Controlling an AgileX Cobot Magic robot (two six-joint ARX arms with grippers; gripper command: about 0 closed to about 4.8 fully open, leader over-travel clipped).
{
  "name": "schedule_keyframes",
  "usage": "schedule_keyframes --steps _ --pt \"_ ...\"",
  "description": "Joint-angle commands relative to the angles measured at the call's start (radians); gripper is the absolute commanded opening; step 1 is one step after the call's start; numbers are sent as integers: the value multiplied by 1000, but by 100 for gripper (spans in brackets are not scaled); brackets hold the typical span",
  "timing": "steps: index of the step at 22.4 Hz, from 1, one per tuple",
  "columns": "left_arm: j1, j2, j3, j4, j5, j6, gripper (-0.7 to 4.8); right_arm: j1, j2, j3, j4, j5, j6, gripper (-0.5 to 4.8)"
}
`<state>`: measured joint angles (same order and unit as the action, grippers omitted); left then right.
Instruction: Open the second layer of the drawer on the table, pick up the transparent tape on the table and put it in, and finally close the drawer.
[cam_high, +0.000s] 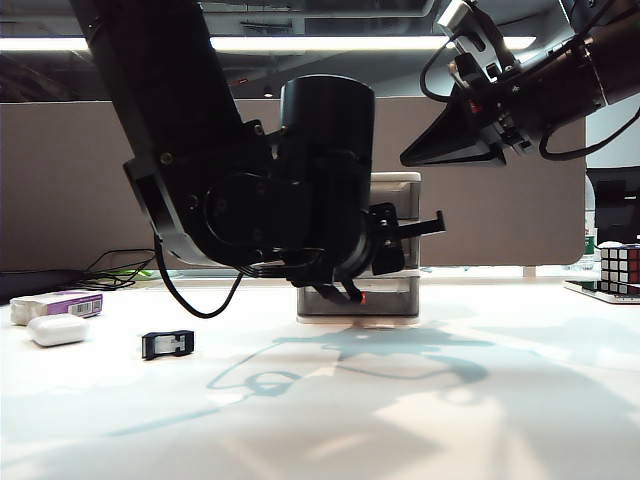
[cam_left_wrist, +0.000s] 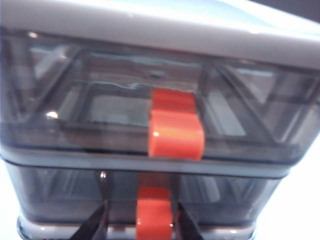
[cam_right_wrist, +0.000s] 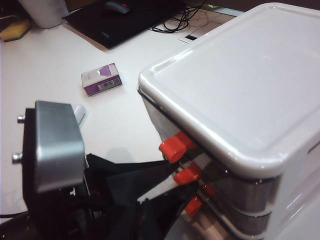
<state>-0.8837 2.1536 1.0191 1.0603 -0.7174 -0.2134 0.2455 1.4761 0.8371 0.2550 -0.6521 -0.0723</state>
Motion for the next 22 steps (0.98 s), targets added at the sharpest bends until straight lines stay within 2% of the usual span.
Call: schedule_keyframes --steps 1,14,16,17,22 --pt "7 -2 3 30 0 4 165 1 -2 2 10 -5 0 -5" --pt "7 -2 3 29 30 4 151 1 -2 2 10 -5 0 -5" --pt "7 -2 3 27 30 4 139 1 -2 2 10 -5 0 -5" --pt "7 -2 3 26 30 4 112 1 -2 2 10 -5 0 -5" --pt "8 13 8 26 37 3 110 1 -2 2 10 -5 0 -5"
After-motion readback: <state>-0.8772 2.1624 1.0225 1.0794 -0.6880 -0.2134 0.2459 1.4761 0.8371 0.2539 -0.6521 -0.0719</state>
